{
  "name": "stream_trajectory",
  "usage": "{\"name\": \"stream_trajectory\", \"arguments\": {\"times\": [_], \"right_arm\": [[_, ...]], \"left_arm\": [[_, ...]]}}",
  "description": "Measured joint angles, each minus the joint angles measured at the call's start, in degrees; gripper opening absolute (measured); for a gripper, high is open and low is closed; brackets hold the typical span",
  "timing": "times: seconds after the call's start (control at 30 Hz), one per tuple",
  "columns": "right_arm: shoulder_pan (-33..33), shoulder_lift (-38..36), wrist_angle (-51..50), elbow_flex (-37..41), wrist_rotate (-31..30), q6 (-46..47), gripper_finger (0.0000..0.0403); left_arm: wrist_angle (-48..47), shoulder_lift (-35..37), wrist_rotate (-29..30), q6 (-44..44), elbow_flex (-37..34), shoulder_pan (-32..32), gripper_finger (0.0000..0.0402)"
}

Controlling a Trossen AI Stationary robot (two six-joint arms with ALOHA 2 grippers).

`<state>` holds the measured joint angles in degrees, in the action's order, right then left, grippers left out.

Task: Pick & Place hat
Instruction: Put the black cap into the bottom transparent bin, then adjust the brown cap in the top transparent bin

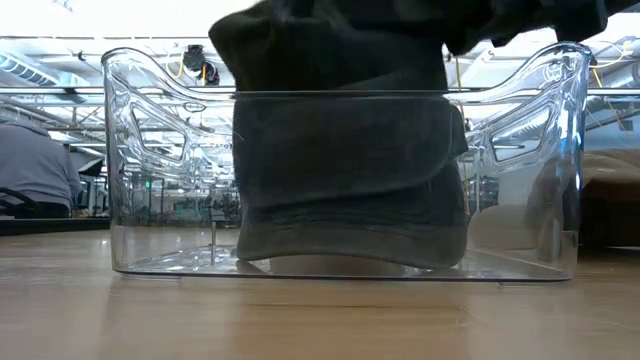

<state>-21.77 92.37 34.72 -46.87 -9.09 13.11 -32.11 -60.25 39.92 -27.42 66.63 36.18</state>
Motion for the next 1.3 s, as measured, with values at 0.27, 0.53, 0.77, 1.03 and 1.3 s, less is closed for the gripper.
{"name": "stream_trajectory", "arguments": {"times": [0.27, 0.53, 0.77, 1.03, 1.3], "right_arm": [[0.0, 0.1, -5.0, 0.0, -7.4, 8.4, 0.0043], [-0.5, -2.4, -11.4, 0.0, -7.2, 15.2, 0.0114], [-0.8, -7.6, -16.6, 0.0, -7.0, 15.5, 0.0207], [-0.8, -15.2, -28.2, 0.0, -5.7, 15.9, 0.0257], [-0.7, -24.4, -36.5, 0.1, -5.8, 14.0, 0.0247]], "left_arm": [[-0.8, 0.0, 0.0, -0.5, 0.0, 0.0, 0.0024], [-2.2, 0.0, 0.0, -1.2, 0.0, 0.0, 0.0004], [-2.3, 0.0, 0.6, -1.4, 0.0, -0.1, 0.0024], [-2.5, 0.0, 1.8, -1.1, 0.0, -0.2, 0.0009], [-2.2, 0.0, 3.7, -1.6, 0.0, -0.2, 0.0036]]}}
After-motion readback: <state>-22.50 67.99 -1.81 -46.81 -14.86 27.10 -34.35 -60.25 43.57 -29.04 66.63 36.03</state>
